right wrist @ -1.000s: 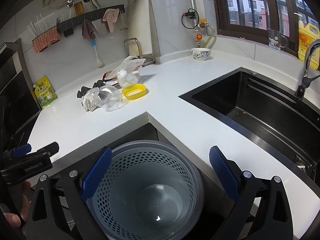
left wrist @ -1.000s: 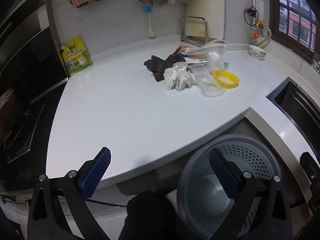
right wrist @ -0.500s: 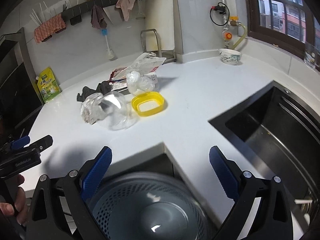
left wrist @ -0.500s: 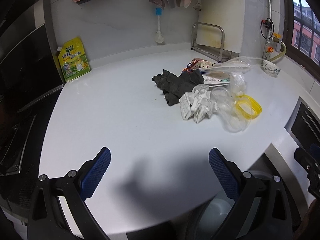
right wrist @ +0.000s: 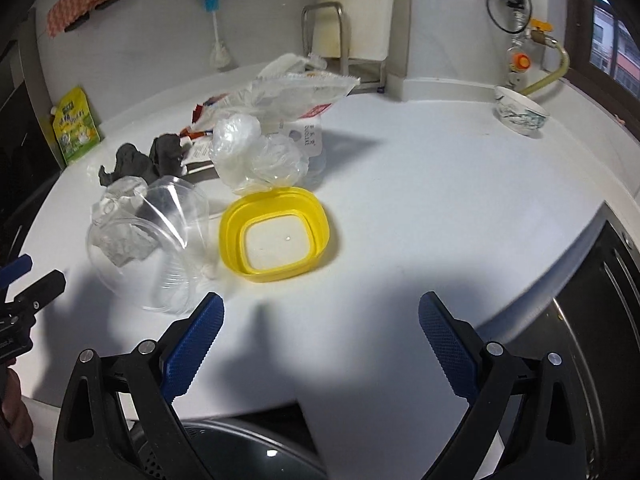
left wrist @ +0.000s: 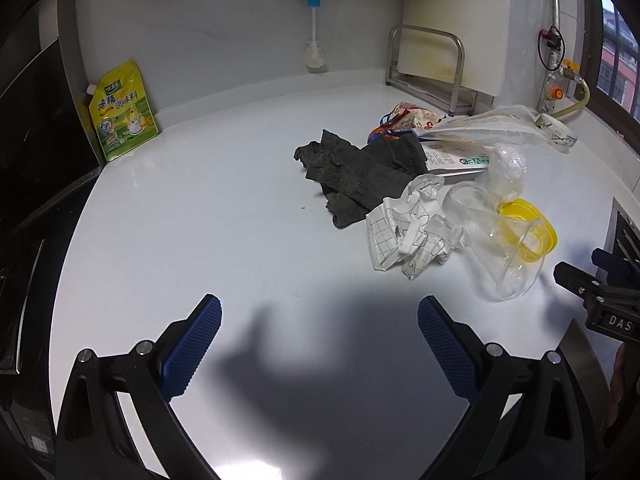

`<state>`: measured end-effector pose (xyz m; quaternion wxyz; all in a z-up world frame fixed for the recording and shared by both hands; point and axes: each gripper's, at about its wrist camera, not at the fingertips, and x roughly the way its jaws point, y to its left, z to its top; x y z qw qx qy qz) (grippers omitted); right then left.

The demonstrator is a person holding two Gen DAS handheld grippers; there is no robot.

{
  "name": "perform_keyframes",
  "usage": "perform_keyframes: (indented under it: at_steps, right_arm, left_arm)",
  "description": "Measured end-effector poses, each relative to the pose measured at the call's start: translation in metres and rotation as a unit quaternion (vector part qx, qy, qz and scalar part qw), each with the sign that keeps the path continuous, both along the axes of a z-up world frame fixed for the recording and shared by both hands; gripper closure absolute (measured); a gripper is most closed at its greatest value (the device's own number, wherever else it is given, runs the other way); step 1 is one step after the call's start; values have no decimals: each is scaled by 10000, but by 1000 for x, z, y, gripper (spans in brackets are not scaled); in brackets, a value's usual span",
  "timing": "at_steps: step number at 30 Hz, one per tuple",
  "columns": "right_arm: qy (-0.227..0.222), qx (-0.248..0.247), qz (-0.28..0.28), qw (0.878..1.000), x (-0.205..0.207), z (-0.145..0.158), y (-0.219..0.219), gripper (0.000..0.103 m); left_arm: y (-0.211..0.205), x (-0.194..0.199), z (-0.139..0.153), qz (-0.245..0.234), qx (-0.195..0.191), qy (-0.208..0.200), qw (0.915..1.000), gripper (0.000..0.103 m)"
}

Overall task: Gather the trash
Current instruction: 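Grasp the yellow plastic lid with the right tool while the left tool approaches the crumpled white paper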

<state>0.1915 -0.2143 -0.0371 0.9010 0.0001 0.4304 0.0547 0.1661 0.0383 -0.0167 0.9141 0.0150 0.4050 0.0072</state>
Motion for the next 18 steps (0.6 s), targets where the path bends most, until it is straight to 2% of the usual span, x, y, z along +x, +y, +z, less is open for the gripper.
perform_keyframes:
  at_steps: [9, 18]
  right_arm:
    - [178, -125, 373, 9991, 22, -12, 15, 10]
    - [325, -106, 424, 9985, 42, -15, 21, 10]
  left_arm:
    - [2, 9, -6, 22, -14, 75, 10000, 6]
    - [4, 15, -8, 50, -62, 83, 9999, 6]
